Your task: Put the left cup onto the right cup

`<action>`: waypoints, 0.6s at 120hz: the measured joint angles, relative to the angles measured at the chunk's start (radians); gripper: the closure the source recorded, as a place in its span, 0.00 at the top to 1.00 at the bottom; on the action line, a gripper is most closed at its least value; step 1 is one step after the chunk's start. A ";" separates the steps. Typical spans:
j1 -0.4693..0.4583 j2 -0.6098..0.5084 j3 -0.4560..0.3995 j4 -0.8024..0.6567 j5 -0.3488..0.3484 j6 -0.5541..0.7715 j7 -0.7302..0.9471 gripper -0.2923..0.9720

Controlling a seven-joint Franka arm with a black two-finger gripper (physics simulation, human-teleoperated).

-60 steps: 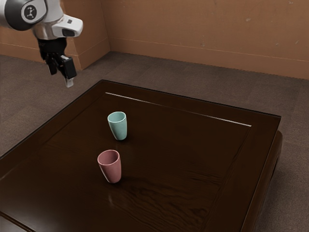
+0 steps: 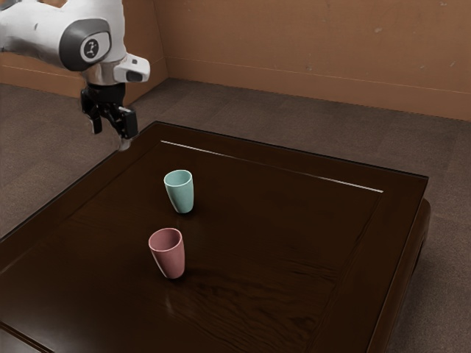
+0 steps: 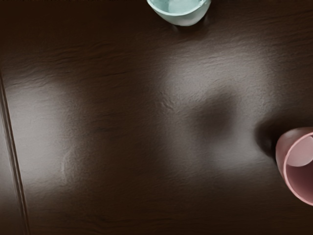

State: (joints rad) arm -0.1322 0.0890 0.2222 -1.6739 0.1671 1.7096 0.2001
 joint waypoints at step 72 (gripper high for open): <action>0.095 0.401 -0.012 0.151 -0.295 0.307 -0.064 0.77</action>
State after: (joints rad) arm -0.0372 0.4902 0.2106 -1.5228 -0.1282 2.0164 0.1358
